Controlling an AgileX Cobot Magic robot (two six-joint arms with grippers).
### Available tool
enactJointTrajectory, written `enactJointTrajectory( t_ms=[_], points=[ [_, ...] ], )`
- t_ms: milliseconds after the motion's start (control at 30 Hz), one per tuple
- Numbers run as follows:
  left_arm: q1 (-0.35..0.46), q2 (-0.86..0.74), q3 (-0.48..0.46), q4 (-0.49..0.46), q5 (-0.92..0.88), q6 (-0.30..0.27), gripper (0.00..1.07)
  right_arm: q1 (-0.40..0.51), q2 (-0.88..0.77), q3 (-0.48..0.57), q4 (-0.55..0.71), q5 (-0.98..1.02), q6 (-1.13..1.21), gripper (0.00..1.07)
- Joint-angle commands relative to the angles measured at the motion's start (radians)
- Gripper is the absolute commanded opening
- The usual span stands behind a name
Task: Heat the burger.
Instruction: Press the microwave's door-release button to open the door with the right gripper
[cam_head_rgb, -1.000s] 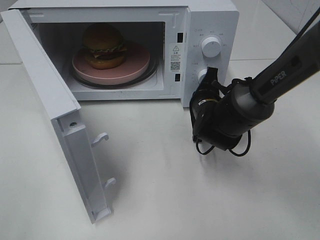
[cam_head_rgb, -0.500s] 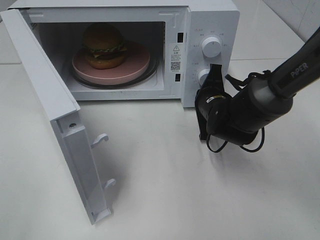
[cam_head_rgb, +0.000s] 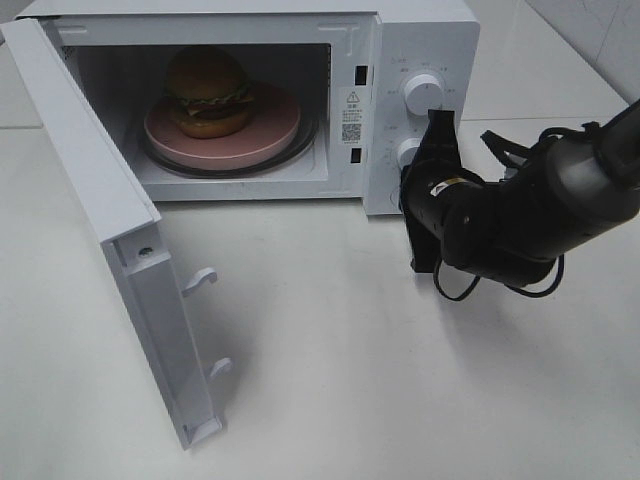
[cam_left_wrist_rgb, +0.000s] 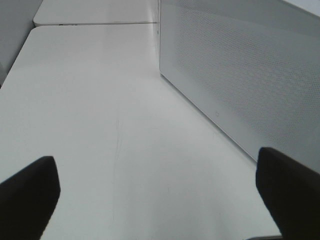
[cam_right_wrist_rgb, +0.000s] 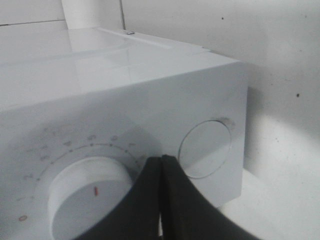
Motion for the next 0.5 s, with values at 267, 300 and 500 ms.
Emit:
enactJointTrajectory(
  t_ms=[267, 300, 500],
  points=[
    [0.003, -0.022, 0.003, 0.0, -0.002, 0.001, 1.0, -0.003, -0.131, 0.127, -0.016, 0.097, -0.092, 0.0],
    [0.003, -0.022, 0.003, 0.0, -0.002, 0.001, 1.0, -0.003, -0.131, 0.127, -0.016, 0.097, -0.092, 0.0],
    [0.003, -0.022, 0.003, 0.0, -0.002, 0.001, 1.0, -0.003, -0.221, 0.188, -0.018, 0.172, -0.176, 0.0]
  ],
)
